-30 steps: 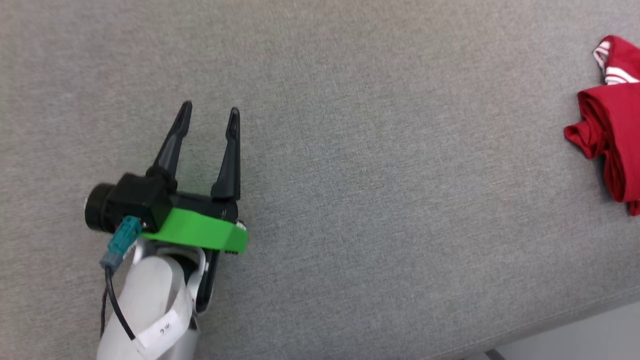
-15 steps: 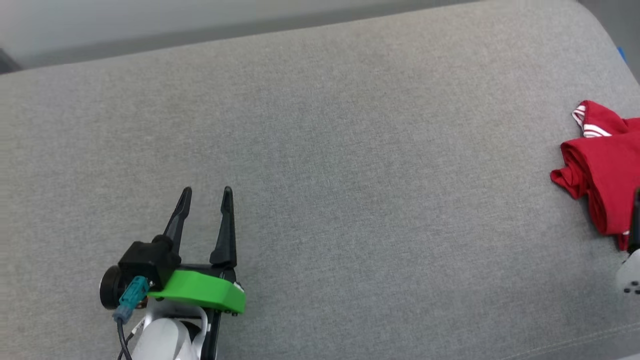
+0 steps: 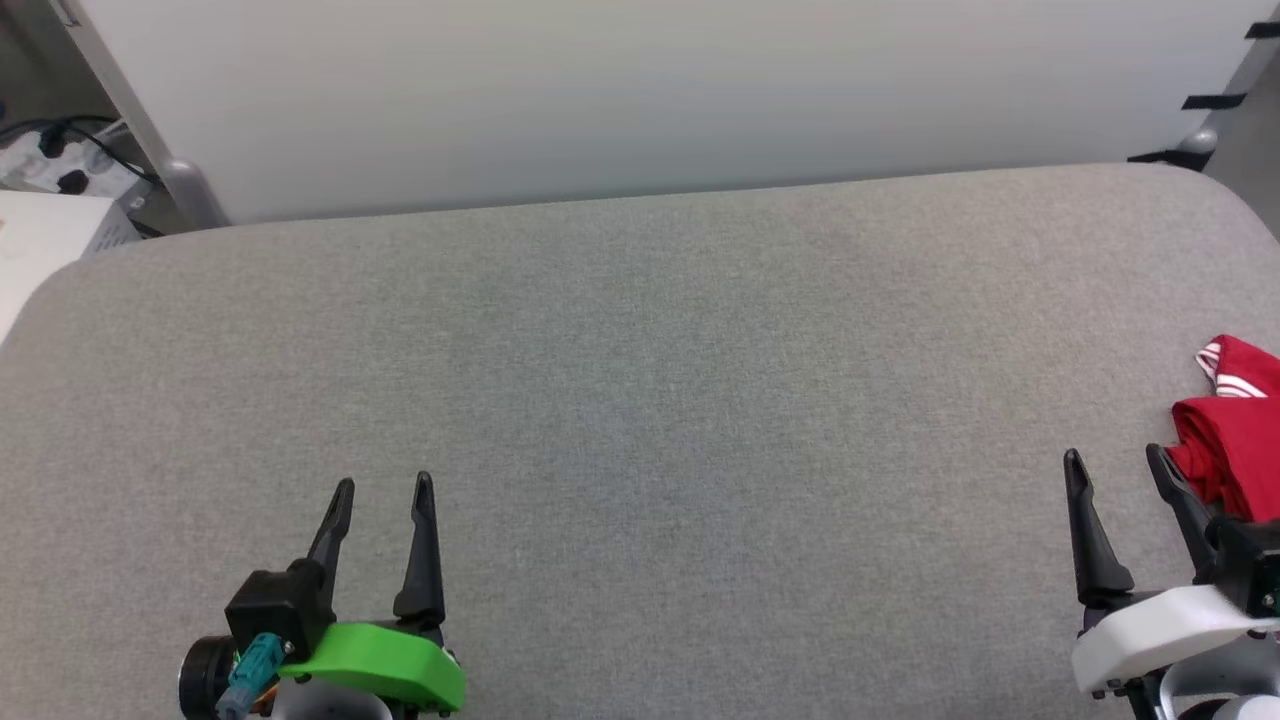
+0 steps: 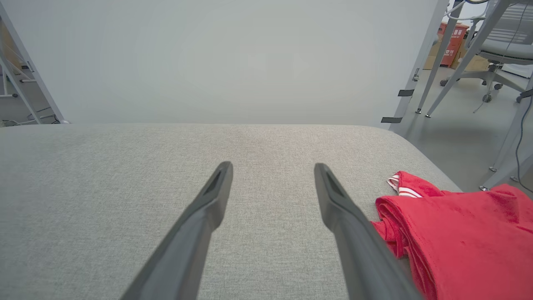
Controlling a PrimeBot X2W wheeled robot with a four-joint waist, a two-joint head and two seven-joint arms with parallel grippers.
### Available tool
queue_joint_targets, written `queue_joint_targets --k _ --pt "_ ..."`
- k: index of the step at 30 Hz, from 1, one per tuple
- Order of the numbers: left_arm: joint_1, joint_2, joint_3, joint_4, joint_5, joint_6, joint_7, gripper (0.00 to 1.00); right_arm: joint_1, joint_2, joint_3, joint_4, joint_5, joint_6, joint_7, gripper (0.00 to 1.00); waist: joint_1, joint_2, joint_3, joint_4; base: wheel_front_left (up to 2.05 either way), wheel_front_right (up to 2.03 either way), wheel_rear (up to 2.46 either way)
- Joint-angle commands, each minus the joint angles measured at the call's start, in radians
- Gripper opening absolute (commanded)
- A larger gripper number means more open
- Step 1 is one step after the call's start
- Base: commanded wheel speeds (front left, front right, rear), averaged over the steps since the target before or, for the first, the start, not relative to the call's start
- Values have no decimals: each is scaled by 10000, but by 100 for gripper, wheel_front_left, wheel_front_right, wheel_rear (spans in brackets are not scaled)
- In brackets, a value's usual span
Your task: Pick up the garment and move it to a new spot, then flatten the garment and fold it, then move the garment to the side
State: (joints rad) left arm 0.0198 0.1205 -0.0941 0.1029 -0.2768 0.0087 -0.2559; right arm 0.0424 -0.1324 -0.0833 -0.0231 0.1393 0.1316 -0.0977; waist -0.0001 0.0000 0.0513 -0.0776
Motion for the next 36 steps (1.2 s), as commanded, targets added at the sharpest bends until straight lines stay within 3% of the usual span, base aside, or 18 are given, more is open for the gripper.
queue_joint_targets --k 1,10,28,29,36 --pt "396 47 46 98 188 3 -57 100 439 117 165 -474 54 -9 236 100 1 0 -554 382 0 0 0" --pt "755 114 99 154 347 0 -58 100 858 303 589 -1323 66 -9 508 100 1 0 -745 439 0 0 0" --pt "470 118 -31 233 463 -78 -58 100 791 231 760 -1300 195 -9 506 100 1 0 -639 549 0 0 0" --pt "599 51 -9 200 414 -44 8 0 785 278 752 -1322 150 0 537 0 1 0 -639 549 0 0 0" --pt "574 23 30 158 490 -46 103 0 744 305 758 -1271 99 0 552 0 1 0 -633 558 0 0 0"
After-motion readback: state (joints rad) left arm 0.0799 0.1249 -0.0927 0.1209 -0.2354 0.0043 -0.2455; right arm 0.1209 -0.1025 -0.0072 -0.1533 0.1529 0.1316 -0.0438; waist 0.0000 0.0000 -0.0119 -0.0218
